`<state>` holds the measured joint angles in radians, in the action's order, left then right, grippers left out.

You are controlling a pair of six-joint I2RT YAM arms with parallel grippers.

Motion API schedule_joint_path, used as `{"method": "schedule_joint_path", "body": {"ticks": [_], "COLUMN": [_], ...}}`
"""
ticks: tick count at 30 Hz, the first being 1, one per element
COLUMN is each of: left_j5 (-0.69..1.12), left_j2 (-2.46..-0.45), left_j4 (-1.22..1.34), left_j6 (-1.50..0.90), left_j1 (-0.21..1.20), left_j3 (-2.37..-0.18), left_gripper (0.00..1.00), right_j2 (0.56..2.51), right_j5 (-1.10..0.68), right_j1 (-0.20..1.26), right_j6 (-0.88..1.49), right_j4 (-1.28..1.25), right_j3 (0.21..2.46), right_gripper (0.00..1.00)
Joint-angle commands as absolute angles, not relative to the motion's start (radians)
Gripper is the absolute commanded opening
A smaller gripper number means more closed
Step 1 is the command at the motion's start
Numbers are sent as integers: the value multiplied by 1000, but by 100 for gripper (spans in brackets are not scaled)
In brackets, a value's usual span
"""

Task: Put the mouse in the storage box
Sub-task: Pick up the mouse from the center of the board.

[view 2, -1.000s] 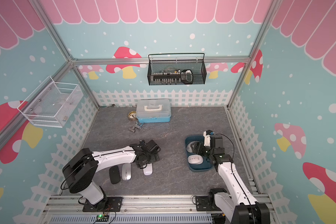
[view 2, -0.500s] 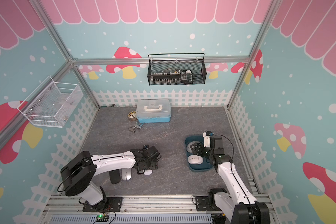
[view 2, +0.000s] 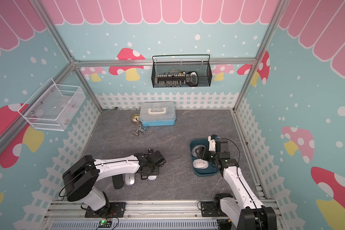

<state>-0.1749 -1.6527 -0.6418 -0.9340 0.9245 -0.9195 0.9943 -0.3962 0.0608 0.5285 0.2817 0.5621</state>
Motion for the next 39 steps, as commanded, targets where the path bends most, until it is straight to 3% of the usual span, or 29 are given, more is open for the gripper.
{"method": "schedule_joint_path", "body": {"ticks": [1, 9, 16, 25, 39], "left_j5": [-178, -214, -151, -147, -125], "left_j2": [-1615, -1207, -995, -939, -981], "left_j4": [-670, -445, -324, -298, -298], "left_j6": [-905, -612, -390, -240, -199], "left_j1": [931, 933, 933, 933, 932], "left_j3": [-903, -834, -787, -776, -772], "left_gripper": [30, 23, 22, 15, 18], "right_j2": [994, 963, 968, 1001, 1266], "right_j5": [-450, -743, -793, -763, -704], "right_j1": [67, 98, 340, 486, 679], "right_j6": [539, 630, 713, 834, 874], "right_j4": [269, 154, -5, -177, -104], "right_j3": [559, 571, 629, 687, 874], "right_gripper": [82, 79, 79, 79, 74]}}
